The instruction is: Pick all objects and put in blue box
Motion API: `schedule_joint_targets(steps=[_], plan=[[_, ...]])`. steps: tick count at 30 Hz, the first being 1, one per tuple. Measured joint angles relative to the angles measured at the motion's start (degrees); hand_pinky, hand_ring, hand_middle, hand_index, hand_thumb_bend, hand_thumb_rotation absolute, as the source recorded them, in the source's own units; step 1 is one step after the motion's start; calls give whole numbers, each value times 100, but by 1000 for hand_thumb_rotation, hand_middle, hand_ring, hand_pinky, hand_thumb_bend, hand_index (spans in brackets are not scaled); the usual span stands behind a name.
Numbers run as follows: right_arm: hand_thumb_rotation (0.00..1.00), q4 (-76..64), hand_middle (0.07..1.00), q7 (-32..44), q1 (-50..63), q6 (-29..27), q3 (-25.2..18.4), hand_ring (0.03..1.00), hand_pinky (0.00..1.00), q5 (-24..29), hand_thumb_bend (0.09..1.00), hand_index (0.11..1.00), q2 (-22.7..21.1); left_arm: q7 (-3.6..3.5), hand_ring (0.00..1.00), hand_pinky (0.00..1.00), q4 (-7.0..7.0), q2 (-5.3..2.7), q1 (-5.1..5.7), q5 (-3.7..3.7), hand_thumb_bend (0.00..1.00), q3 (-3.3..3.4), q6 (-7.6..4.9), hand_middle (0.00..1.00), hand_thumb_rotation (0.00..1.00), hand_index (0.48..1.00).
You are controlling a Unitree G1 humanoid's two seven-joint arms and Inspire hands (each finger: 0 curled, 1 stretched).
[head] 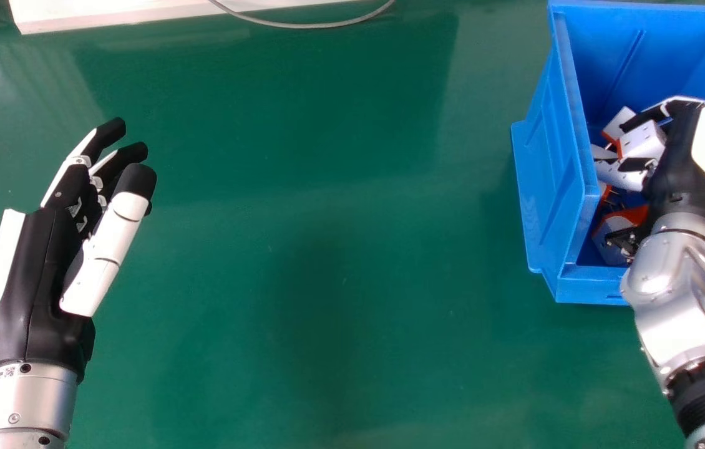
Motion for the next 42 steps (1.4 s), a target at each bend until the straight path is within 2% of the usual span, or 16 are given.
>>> schedule_joint_targets(steps=[2, 3, 5, 8, 11, 12, 13, 14, 17, 19, 23, 26, 28, 32, 37, 42], plan=[[0, -73, 509, 138, 74, -129, -8, 435, 343, 77, 493, 509, -31, -5, 845, 772, 0, 1, -2, 0, 741, -1, 0, 852, 768, 884], [0, -130, 578, 188, 120, -180, -9, 507, 363, 109, 483, 559, -47, -6, 845, 771, 1, 2, -3, 0, 745, 0, 0, 852, 768, 884], [0, -181, 698, 287, 171, -262, -9, 643, 455, 125, 573, 661, -73, -16, 845, 771, 2, 10, -12, -1, 751, 0, 0, 851, 769, 884], [0, -239, 820, 357, 209, -280, 3, 790, 559, 119, 661, 774, -95, -28, 845, 771, 4, 18, -33, 0, 755, 0, 0, 851, 770, 884], [0, -296, 853, 358, 219, -278, 42, 830, 593, 68, 681, 806, -126, -28, 845, 771, 4, 19, -40, 1, 756, -4, 0, 851, 770, 884], [0, -317, 882, 358, 219, -272, 81, 864, 652, 5, 698, 843, -150, -28, 845, 771, 6, 19, -46, 3, 760, -6, 0, 851, 770, 884], [0, -347, 882, 358, 220, -263, 119, 864, 652, -19, 698, 843, -178, -28, 845, 771, 10, 19, -56, 5, 760, -10, 0, 851, 770, 884], [0, -390, 906, 359, 225, -235, 180, 891, 714, -86, 714, 874, -221, -28, 845, 771, 14, 19, -68, 8, 763, -15, 0, 851, 770, 884], [0, -626, 925, 400, 313, -120, 319, 913, 767, -298, 728, 900, -334, -28, 846, 772, 29, 20, -83, 12, 765, -23, 0, 852, 770, 884], [0, -820, 952, 476, 406, -60, 417, 945, 850, -472, 749, 936, -433, -27, 846, 774, 62, 21, -94, 18, 767, -32, 0, 853, 770, 885], [0, -1111, 970, 626, 517, 99, 501, 965, 904, -650, 764, 959, -581, -19, 848, 775, 114, 23, -117, 33, 766, -69, 1, 854, 772, 886], [0, -1468, 985, 757, 632, 213, 507, 982, 951, -697, 777, 979, -657, 3, 851, 778, 113, 23, -138, 73, 763, -102, 5, 858, 776, 890], [0, -1720, 990, 772, 718, 235, 503, 989, 969, -730, 781, 987, -719, 12, 853, 780, 108, 22, -143, 113, 761, -140, 11, 861, 778, 892], [0, -2280, 998, 780, 952, 231, 438, 998, 992, -849, 785, 997, -802, 25, 855, 784, 94, 20, -160, 143, 749, -214, 34, 863, 780, 893], [0, -3215, 1000, 826, 1389, 322, 231, 1000, 999, -890, 775, 1000, -838, 49, 857, 785, 66, 20, -173, 244, 727, -245, 53, 864, 780, 894], [0, -4290, 1000, 866, 1933, 497, 10, 1000, 1000, -928, 760, 1000, -777, 44, 860, 790, 45, 20, -180, 247, 737, -268, 57, 866, 783, 897]])
